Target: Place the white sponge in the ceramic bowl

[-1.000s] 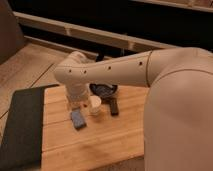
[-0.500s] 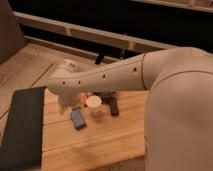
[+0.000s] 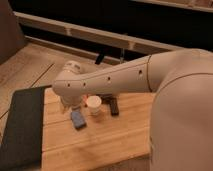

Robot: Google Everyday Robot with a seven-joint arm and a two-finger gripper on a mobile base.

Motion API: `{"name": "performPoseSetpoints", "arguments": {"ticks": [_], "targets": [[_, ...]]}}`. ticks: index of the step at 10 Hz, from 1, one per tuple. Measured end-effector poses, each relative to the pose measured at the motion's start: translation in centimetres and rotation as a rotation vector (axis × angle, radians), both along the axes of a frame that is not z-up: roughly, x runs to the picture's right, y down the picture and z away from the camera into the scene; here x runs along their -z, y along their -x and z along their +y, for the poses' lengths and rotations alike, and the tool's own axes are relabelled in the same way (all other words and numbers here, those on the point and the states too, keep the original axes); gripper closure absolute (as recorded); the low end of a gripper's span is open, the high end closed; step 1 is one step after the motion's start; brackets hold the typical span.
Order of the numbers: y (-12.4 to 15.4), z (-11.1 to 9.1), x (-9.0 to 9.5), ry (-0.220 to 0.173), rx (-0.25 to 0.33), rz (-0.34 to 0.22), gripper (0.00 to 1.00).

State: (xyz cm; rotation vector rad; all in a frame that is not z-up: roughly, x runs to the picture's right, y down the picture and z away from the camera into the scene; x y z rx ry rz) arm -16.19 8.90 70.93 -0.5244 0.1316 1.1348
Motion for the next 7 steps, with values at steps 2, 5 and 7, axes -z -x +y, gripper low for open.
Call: {"name": "performPoseSetpoints", "arguments": {"ticks": [2,5,7], "targets": [[-0.1,0.5,-0.6,0.016,0.001,0.0,0.35],[-1.1,3.0,-3.3,0.086,0.018,0.016,0.35],[-0.4,4.1,-4.7,0.12,0.054,0.009,0.35]]}}
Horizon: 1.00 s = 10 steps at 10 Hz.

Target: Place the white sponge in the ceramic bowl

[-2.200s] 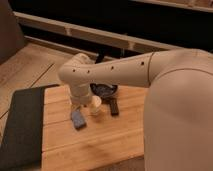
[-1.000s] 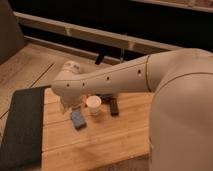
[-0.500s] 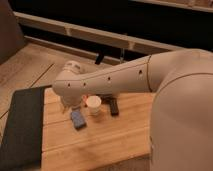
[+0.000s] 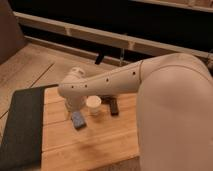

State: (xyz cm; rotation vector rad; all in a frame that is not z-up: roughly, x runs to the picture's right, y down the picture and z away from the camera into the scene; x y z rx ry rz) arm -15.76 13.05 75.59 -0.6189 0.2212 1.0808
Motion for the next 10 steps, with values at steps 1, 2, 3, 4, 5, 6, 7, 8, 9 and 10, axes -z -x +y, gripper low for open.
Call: {"name": "performPoseSetpoints", "arguments": {"ticks": [1,2,3,4,5,6,7,8,9,10], "targets": [[0.2,0.2,-0.6,0.01,0.014,-0.003,0.35],[0.3,0.3,-1.0,0.017,0.023,-0.004,0.35],[0.5,0.4,-1.6,0.021,0.033,-0.002,0.35],[0.6,0.5,-2.3,0.025,0.043,0.001,0.35],[0.6,0.6,-2.9,0.028,0.045,0.003,0.35],[0.5,0.8,-3.6,0.033,0.047,0.005,0.35],[0.4,1.3,-4.3,0.049,0.049,0.006,0.35],[0.5,1.9,-4.8,0.065,0.052,0.006,0.35],[0.7,2.6,-5.4,0.085,0.059,0.005,0.35],[0.8,3.1,-5.8,0.104,0.07,0.004,0.35]]}}
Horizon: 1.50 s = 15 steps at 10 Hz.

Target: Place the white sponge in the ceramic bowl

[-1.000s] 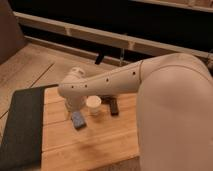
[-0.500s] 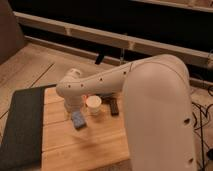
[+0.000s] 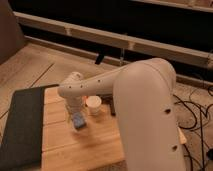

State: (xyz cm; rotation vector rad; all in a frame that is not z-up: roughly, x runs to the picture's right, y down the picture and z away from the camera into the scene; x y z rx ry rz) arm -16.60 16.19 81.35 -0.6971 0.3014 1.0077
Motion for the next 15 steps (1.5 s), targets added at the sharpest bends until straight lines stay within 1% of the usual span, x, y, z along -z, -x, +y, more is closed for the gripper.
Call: {"name": "performPoseSetpoints", "arguments": {"ticks": [2,4,7,9,11,12,13,14,15], "targets": [[0.5,1.1,-1.1,0.04,0.018,-0.005,0.35],[0.4,1.6,-2.0,0.067,0.032,0.0,0.35],[0.0,1.6,-2.6,0.085,0.042,0.011,0.35],[0.0,2.0,-2.7,0.101,0.048,0.014,0.35],[0.1,2.7,-3.1,0.122,0.031,0.016,0.35],[0.3,2.9,-3.2,0.128,0.024,0.013,0.4],[0.4,3.0,-3.2,0.128,0.02,0.009,0.47],[0.4,2.9,-3.3,0.127,0.017,0.006,0.58],[0.3,2.8,-3.3,0.126,0.014,0.004,0.67]]}}
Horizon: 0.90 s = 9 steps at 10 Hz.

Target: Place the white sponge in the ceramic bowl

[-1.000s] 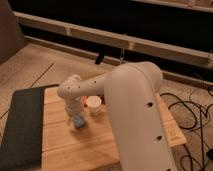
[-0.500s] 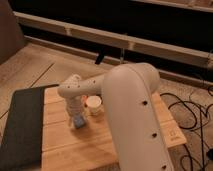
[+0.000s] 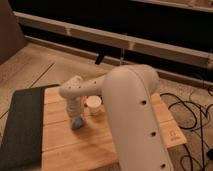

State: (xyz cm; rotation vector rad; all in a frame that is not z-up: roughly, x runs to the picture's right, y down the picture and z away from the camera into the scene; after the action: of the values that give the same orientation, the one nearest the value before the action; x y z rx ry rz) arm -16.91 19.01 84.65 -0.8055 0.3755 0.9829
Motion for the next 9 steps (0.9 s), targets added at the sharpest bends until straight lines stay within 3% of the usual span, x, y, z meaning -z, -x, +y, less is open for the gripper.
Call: {"name": "performPoseSetpoints", "arguments": {"ticks": [2,3,5,6,9], "targets": [[-0.1,0.0,0.1,-0.001,-0.006,-0.004,0.9],[-0.2,-0.1,0.2,-0.002,-0.007,-0.005,0.96],[0.4,-1.7,0.6,-0.038,-0.009,-0.018,1.0],[1.7,-4.4,1.5,-0.104,-0.005,-0.047,1.0],[3.1,-9.3,4.3,-0.223,0.011,-0.083,1.0]]}}
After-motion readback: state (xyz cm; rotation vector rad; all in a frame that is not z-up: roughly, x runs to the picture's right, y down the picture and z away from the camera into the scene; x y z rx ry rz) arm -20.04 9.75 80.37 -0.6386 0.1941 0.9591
